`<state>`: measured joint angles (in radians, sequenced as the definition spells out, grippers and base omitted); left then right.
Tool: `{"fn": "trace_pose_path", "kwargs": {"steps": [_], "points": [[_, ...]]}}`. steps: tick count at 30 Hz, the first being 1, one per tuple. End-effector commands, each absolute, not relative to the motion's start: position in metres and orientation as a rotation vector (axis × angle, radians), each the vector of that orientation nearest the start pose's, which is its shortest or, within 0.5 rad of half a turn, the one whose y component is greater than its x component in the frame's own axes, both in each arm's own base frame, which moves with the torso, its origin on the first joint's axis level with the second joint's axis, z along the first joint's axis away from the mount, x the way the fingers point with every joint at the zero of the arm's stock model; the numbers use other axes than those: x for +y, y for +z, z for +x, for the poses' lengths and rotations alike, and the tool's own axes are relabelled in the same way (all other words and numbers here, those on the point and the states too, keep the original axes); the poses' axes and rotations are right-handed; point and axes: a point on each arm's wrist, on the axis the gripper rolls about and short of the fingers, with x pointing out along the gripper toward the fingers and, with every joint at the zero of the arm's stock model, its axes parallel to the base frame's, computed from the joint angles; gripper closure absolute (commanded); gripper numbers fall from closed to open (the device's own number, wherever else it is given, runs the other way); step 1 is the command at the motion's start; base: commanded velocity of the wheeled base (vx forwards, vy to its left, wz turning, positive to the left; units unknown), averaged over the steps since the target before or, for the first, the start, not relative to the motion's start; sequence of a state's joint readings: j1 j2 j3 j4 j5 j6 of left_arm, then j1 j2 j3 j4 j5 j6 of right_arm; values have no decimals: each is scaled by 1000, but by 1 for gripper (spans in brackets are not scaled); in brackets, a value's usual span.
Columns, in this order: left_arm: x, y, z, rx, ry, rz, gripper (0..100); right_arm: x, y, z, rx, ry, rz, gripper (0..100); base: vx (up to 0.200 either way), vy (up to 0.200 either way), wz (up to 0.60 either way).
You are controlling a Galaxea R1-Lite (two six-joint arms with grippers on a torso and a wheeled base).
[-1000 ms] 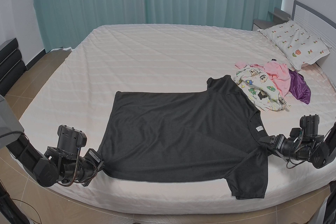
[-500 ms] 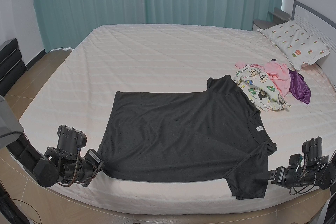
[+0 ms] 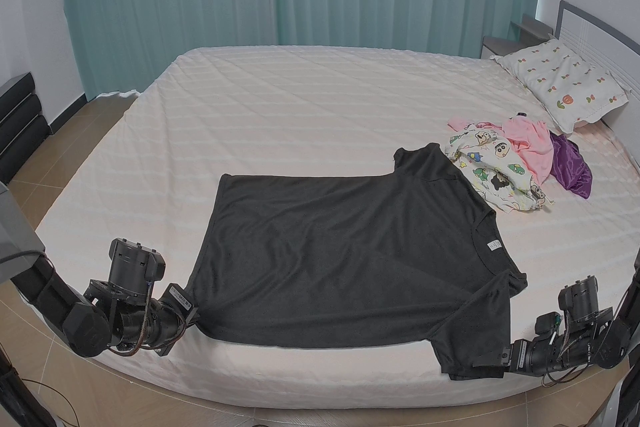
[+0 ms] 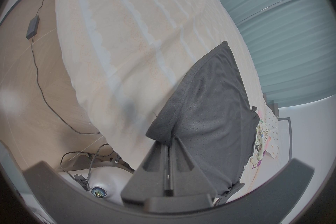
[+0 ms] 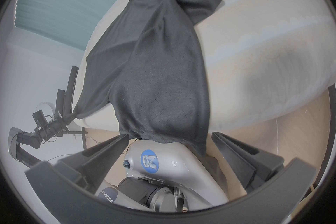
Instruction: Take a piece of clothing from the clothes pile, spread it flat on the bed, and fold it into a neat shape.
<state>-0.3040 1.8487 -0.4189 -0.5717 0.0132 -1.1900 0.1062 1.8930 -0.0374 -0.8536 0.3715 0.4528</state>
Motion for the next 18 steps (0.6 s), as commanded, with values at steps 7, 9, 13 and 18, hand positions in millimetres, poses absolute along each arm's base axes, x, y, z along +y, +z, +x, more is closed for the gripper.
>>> {"fn": "trace_pose_path", "kwargs": {"steps": [7, 9, 13, 18], "points": [[-74, 49, 237, 892, 261, -972, 100, 30, 1, 180, 1125, 191, 546, 0, 0, 0, 0], [-74, 49, 237, 892, 261, -972, 100, 30, 0, 181, 1128, 187, 547, 0, 0, 0, 0], [-74, 49, 237, 892, 261, -972, 100, 30, 1, 180, 1119, 184, 544, 100, 0, 0, 0], [-74, 48, 237, 894, 263, -971, 100, 28, 1, 174, 1124, 147, 531, 100, 0, 0, 0]]}}
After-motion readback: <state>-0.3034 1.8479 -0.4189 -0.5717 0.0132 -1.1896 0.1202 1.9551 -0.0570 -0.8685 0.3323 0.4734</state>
